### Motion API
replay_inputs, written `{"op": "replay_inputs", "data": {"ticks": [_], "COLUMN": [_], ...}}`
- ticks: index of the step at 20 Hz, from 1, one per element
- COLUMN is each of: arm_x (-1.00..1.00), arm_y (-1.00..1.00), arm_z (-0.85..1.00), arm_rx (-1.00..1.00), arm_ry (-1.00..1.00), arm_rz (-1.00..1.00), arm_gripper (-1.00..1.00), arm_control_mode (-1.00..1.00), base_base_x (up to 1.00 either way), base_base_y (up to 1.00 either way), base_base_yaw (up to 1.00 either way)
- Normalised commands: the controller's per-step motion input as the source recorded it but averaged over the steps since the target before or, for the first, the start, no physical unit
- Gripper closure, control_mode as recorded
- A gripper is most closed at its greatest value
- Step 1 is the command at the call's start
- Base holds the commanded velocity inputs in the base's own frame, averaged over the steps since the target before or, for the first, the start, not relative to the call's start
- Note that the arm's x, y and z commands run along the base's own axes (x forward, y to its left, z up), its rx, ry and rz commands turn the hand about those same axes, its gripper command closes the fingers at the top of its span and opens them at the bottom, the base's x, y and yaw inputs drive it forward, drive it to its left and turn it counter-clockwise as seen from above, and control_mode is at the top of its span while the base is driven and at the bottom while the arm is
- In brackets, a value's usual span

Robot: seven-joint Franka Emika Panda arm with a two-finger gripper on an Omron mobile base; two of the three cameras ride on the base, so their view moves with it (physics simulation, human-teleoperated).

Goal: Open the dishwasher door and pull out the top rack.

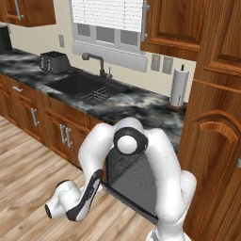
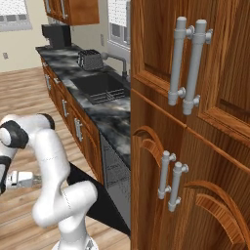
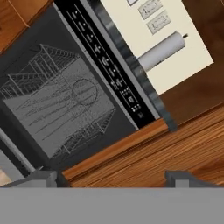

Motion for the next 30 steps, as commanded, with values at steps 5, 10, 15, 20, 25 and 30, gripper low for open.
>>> {"op": "replay_inputs", "data": {"ticks": [5,10,15,20,25,30], "arm_x": [-0.02,0.0,0.0,0.0,0.0,0.07], "arm_y": [-0.29,-0.26,-0.34,-0.28,-0.23,-0.2], "arm_z": [1.0,0.94,0.79,0.38,0.07,0.02], "arm_rx": [0.2,0.12,0.02,-0.01,-0.08,-0.03], "arm_ry": [0.04,0.08,0.1,0.08,0.02,0.04], "arm_rz": [0.03,0.0,0.0,0.0,0.0,0.0], "arm_gripper": [-1.0,-1.0,-1.0,-1.0,-1.0,-1.0], "arm_control_mode": [-1.0,-1.0,-1.0,-1.0,-1.0,-1.0], "base_base_x": [0.0,0.0,0.0,0.0,0.0,0.0], "base_base_y": [0.0,0.0,0.0,0.0,0.0,0.0], "base_base_yaw": [0.0,0.0,0.0,0.0,0.0,0.0]}}
